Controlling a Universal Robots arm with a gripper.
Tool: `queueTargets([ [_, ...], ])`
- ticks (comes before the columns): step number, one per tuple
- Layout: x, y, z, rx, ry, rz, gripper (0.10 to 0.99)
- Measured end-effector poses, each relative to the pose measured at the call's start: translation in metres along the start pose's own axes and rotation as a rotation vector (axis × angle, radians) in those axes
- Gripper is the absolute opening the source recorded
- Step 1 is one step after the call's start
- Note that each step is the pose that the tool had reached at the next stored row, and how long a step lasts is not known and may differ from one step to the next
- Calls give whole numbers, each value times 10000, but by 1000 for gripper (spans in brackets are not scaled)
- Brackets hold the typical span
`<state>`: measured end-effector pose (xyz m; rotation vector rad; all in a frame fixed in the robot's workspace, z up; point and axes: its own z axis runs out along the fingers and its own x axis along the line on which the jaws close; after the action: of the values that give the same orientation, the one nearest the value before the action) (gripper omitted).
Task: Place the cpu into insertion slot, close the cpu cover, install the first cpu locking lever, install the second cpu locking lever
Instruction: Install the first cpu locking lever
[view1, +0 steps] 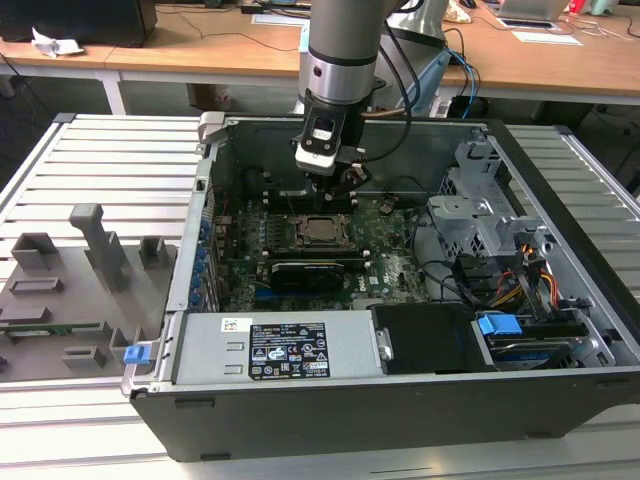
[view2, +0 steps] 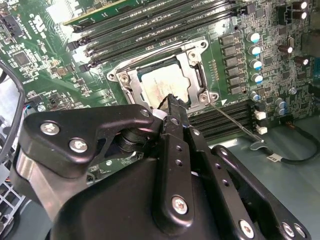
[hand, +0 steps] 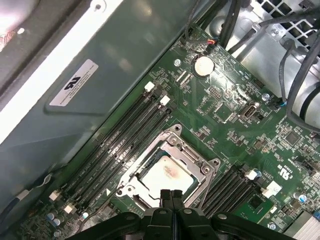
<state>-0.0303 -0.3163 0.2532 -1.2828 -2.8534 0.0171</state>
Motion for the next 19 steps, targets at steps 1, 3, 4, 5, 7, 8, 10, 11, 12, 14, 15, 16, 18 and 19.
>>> queueTargets([
  [1,0,0,0,0,-1,-85,106],
  [3,0,0,0,2,-3,-177,106],
  [4,0,0,0,2,-4,-244,106],
  [5,0,0,0,3,-5,-323,106],
  [7,0,0,0,3,-6,-409,106],
  [8,0,0,0,3,-7,-455,106],
  [10,0,0,0,4,-9,-525,106],
  [11,0,0,0,4,-9,-583,106],
  [12,0,0,0,5,-10,-634,106],
  [14,0,0,0,6,-11,-701,106],
  [15,0,0,0,6,-12,-739,106],
  [16,0,0,0,6,-12,-774,106],
  [18,0,0,0,7,-13,-879,106],
  [19,0,0,0,7,-14,-909,106],
])
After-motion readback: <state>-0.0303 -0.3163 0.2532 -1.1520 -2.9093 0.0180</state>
